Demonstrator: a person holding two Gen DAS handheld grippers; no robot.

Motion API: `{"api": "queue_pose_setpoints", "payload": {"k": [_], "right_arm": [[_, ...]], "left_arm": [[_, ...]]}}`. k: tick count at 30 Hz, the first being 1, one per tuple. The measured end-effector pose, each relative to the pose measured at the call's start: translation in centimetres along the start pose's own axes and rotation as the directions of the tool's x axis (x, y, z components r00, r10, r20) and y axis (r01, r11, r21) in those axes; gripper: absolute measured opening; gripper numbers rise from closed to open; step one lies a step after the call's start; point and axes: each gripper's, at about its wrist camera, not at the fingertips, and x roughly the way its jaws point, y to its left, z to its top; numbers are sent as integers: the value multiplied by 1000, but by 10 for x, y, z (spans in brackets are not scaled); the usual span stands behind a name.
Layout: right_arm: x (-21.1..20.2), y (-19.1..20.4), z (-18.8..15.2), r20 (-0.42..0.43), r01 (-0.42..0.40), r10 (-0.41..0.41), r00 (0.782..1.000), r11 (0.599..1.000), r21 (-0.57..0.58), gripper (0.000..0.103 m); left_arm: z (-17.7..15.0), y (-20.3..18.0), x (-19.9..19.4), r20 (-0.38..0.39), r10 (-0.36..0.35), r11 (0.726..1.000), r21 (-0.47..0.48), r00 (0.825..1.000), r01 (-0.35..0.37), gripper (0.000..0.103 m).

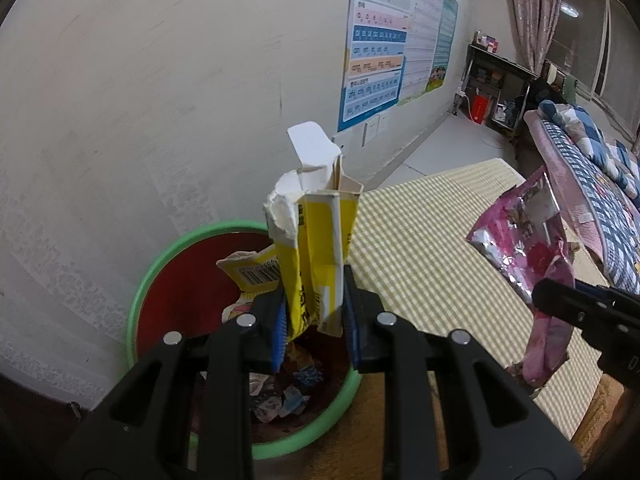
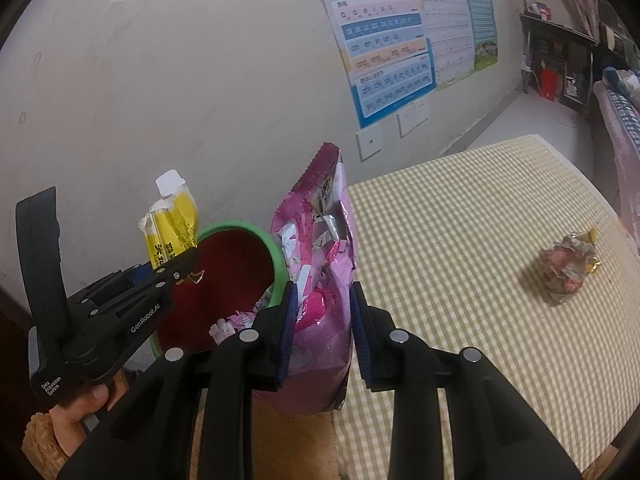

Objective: Collect trash
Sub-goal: 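Carry the yellow juice box and pink bag over to the bin, then open both tools to drop the juice box and pink bag into the bin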

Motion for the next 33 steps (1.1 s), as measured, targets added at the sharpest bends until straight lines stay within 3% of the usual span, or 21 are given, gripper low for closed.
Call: {"api": "queue_pose_setpoints", "payload": {"k": [9,21,33], "right_arm": [[25,15,-2,-51,-24,22,998,999,-30,28],[62,50,22,-76,-53,46,996,994,-99,29],[91,77,12,-142,-71,48,989,985,-158,29]], "left_arm": [[-9,25,6,-23,37,999,-36,999,-38,22],[-21,62,17,-67,96,991,-83,993,-101,22],[-29,82,29,-108,113,985,-117,988,-125,22]]}}
